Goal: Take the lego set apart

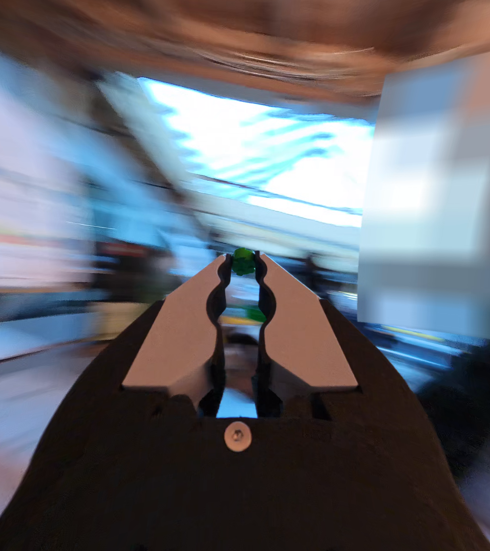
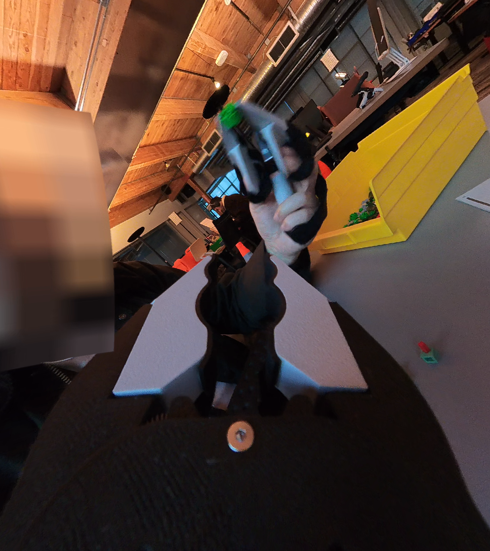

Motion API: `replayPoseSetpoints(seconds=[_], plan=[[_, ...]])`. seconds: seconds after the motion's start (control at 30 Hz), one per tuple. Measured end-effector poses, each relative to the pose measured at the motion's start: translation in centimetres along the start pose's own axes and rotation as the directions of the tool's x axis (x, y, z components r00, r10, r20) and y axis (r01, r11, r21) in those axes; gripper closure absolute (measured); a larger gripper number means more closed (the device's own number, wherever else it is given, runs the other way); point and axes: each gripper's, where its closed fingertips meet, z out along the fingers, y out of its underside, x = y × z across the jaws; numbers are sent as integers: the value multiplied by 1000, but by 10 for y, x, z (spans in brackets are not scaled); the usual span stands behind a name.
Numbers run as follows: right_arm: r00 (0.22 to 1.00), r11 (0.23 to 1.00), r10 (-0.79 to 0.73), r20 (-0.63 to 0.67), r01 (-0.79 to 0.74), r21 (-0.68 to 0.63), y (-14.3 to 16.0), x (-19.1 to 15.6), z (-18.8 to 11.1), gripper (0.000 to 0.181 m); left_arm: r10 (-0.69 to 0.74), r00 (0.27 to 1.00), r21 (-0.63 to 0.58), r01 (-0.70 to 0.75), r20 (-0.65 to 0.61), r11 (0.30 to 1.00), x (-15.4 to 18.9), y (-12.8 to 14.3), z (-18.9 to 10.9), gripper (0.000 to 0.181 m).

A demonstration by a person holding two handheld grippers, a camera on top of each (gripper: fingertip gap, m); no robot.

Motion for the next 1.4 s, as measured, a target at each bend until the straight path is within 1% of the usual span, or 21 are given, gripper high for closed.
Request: replayPoseSetpoints(seconds=[0.03,0.07,0.1,0.17,0.2,0.23,0.3,0.4,0.5,0.6,0.73,0.8,0.9,0.97,1.0,1.03,1.1,1.13,1.2,1.27,1.4], plan=[[1000,1000,-1,-10,1,-5,1,2,0,152,132,968,-8,-133,213,991,-24,-9,-11,168],[1000,1000,0,-19,0,-10,2,4,0,152,272,875,-75,-264,402,962,-45,-17,-26,168],[1000,1000,0,-27,-1,-16,3,6,1,152,406,729,-172,-377,551,910,-60,-29,-43,168],[999,1000,0,-37,-1,-26,5,8,1,152,592,336,-384,-513,733,767,-75,-60,-83,168],[999,1000,0,-40,-2,-30,6,9,2,152,630,152,-471,-537,762,700,-76,-75,-101,168],[999,999,1,-44,-2,-33,7,9,2,152,648,26,-536,-537,761,651,-75,-86,-114,168],[999,999,2,-50,-4,-38,8,11,3,152,650,-77,-607,-453,756,652,-84,-92,-138,167],[999,999,8,-53,-10,-43,9,13,3,152,630,-98,-630,-273,770,727,-108,-88,-172,167],[998,999,9,-56,-12,-46,9,14,3,152,633,-128,-645,-96,763,758,-126,-80,-208,168],[998,999,13,-56,-16,-47,10,14,3,152,619,-107,-617,63,778,785,-137,-66,-234,168],[999,999,14,-47,-16,-44,9,12,4,151,574,-87,-557,164,814,814,-144,-54,-254,166],[999,999,12,-46,-14,-44,9,12,4,151,570,-102,-542,211,816,814,-148,-50,-263,150],[999,999,15,-50,-18,-48,10,13,4,151,558,-87,-532,214,825,820,-151,-48,-259,126],[998,999,15,-60,-17,-48,10,15,3,151,548,-31,-541,119,836,832,-149,-55,-238,125],[998,999,10,-69,-14,-46,9,16,3,151,545,22,-545,30,838,838,-144,-61,-218,127],[997,999,2,-80,-6,-43,8,18,2,151,550,133,-543,-83,825,835,-136,-63,-188,134],[994,1000,-21,-105,19,-24,4,21,-1,153,572,445,-492,-291,689,820,-103,-47,-112,147],[992,999,-35,-119,34,-6,0,22,-3,153,568,575,-463,-336,588,820,-84,-30,-80,147],[986,997,-66,-152,73,40,-10,23,-9,154,512,800,-490,-326,312,809,-46,27,-30,151],[976,989,-103,-192,122,89,-21,25,-16,154,380,919,-616,-240,106,750,-21,91,-11,142],[949,960,-171,-264,221,172,-41,22,-31,155,241,969,-842,-173,-52,512,-7,182,-25,146]])
